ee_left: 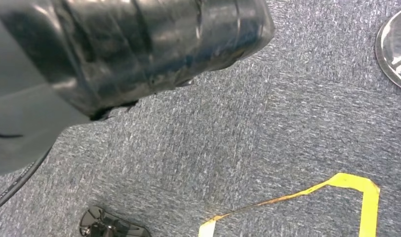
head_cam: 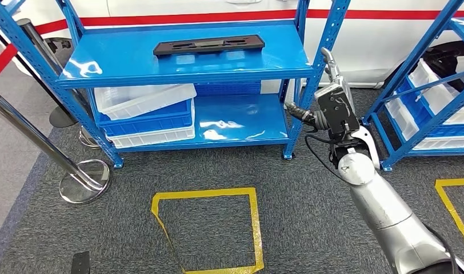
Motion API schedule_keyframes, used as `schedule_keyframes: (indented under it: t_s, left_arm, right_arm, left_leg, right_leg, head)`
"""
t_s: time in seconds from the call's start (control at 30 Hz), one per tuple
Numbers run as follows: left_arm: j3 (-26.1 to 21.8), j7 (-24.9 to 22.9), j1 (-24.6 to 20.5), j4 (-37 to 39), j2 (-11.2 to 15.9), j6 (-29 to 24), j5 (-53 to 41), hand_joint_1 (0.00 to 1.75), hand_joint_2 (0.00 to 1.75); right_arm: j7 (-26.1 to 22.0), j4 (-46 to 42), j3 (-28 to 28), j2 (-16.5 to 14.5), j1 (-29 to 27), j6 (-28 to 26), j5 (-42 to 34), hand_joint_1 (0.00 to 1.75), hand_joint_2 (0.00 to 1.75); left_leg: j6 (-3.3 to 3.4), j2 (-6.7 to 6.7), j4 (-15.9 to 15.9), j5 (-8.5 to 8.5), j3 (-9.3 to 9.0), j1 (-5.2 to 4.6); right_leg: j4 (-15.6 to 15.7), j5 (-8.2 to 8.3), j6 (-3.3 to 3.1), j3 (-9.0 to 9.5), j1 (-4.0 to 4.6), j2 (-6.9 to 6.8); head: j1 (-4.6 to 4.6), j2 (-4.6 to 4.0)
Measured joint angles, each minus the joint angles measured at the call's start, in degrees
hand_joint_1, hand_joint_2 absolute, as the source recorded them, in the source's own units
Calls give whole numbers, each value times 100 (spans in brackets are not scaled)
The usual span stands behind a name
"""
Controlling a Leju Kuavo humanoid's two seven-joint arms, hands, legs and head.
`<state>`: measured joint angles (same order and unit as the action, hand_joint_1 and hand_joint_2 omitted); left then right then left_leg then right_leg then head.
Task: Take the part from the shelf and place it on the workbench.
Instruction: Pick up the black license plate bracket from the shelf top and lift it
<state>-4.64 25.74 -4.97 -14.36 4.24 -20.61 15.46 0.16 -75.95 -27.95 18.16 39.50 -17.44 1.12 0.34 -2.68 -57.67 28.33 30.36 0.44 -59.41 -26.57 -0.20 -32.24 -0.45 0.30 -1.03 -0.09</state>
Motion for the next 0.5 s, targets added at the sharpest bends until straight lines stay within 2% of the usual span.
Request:
schedule_keyframes:
  t_s: [0.23,0.5]
  left_arm:
    - [104,20,-7,0,-1,-2,-87,0,0]
    - [257,-12,-2,1,-1,7,-202,0,0]
  right_arm:
    - [63,-230,-555,-407,811,407,559,0,175]
    - [144,-321,-1301,-925,1527,813,1615,0,175]
  left_leg:
    - [-3,0,-1,-9,18,2]
    - [-7,-5,-2,-14,28,6]
  right_leg:
    - [-1,10,1,-21,2,2]
    - [-2,11,-1,-25,6,-4]
  head:
    - [0,1]
    - [2,1]
